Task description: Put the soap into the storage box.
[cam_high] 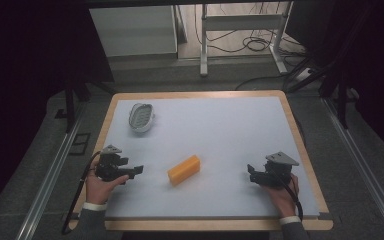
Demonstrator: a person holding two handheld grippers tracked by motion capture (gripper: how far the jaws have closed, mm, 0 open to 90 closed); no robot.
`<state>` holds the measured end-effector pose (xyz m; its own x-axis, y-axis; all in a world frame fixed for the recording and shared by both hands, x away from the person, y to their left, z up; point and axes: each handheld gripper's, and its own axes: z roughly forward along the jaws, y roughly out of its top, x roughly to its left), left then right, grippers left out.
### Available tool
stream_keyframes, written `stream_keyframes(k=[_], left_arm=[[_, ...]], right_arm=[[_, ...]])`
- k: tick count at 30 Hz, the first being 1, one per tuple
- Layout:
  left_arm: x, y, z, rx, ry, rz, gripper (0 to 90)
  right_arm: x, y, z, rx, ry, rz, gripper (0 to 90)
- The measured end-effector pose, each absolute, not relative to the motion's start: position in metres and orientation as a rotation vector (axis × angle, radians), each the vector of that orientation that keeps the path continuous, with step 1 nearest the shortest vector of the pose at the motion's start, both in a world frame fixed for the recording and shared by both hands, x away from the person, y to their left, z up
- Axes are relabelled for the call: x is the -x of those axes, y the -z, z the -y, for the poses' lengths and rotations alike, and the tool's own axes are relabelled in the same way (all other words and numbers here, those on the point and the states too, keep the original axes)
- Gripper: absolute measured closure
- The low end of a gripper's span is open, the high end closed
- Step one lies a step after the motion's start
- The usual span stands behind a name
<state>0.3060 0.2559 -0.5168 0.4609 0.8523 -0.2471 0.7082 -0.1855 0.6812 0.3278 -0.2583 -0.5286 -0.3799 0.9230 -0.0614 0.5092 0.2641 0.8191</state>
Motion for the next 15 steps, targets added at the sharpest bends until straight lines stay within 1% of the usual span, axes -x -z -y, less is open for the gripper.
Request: stream_keyframes(k=[15], left_arm=[[-0.3075, 0.5198, -0.2535, -1.981, -0.263, -1.325, 22.2]], right_arm=[[-0.3262, 0.5278, 0.2613, -1.295, -1.035, -1.983, 7.5]])
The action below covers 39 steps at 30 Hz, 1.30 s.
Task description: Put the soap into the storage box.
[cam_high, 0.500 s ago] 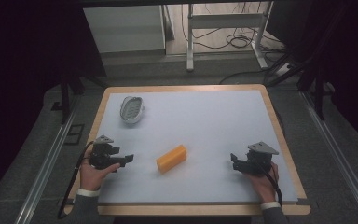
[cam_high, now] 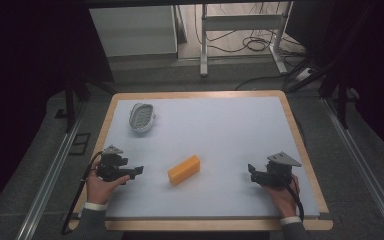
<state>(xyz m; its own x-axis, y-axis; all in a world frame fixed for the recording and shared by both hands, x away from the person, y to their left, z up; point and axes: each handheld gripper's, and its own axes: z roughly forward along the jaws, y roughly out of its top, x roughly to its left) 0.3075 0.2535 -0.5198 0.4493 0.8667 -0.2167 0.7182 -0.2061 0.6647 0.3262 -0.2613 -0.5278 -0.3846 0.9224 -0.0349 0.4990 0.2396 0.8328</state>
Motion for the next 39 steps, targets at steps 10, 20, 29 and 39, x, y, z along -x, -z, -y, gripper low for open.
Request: stream_keyframes(k=[10, 20, 29, 39], left_arm=[[-0.307, 0.518, -0.252, -1.986, -0.258, -1.313, 21.8], [-0.308, 0.516, -0.252, -1.981, -0.258, -1.312, 22.0], [-0.306, 0.514, -0.252, -1.984, -0.267, -1.306, 22.2], [-0.308, 0.505, -0.252, -1.99, -0.289, -1.295, 22.4]], right_arm=[[-0.326, 0.528, 0.261, -1.293, -1.028, -1.975, 7.5], [-0.326, 0.528, 0.261, -1.291, -1.024, -1.974, 7.6], [-0.325, 0.528, 0.261, -1.294, -1.029, -1.963, 7.5], [-0.325, 0.528, 0.261, -1.296, -1.031, -1.957, 7.5]])
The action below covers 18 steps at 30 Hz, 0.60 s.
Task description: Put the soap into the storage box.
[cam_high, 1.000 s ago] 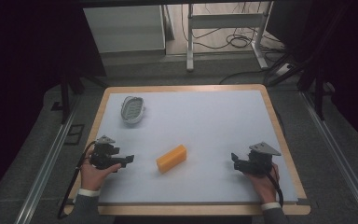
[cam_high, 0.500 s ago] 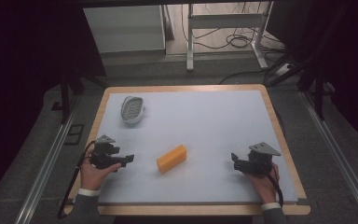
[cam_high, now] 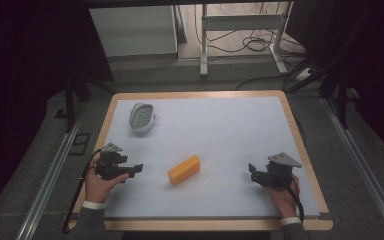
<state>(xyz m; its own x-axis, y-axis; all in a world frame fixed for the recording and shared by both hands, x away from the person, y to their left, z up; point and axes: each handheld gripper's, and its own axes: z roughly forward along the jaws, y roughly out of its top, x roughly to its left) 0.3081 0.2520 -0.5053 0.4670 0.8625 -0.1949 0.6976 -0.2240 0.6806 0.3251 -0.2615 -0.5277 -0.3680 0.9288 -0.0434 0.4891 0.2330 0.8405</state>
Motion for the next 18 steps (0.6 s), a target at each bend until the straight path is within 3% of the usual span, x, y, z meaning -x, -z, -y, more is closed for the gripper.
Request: stream_keyframes(k=[18], left_arm=[[-0.311, 0.472, -0.249, -2.021, -0.325, -1.245, 21.8]], right_arm=[[-0.325, 0.528, 0.262, -1.297, -1.029, -1.943, 7.6]])
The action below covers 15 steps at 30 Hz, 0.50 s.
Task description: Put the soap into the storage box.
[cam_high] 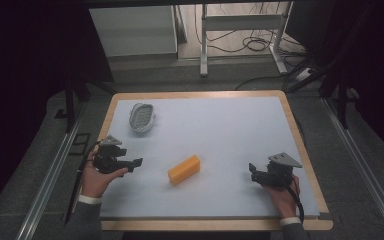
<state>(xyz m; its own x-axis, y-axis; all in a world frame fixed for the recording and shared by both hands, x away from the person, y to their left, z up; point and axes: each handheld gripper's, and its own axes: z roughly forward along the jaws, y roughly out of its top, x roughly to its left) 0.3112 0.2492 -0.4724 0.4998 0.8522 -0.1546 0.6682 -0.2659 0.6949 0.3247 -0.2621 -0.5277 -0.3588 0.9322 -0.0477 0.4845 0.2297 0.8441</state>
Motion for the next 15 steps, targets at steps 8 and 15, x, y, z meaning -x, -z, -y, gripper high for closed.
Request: stream_keyframes(k=[8, 15], left_arm=[[-0.312, 0.461, -0.24, -2.049, -0.332, -1.201, 21.1], [-0.313, 0.455, -0.23, -2.077, -0.337, -1.168, 20.8]], right_arm=[[-0.324, 0.527, 0.263, -1.305, -1.041, -1.94, 7.6], [-0.324, 0.527, 0.263, -1.307, -1.044, -1.935, 7.6]])
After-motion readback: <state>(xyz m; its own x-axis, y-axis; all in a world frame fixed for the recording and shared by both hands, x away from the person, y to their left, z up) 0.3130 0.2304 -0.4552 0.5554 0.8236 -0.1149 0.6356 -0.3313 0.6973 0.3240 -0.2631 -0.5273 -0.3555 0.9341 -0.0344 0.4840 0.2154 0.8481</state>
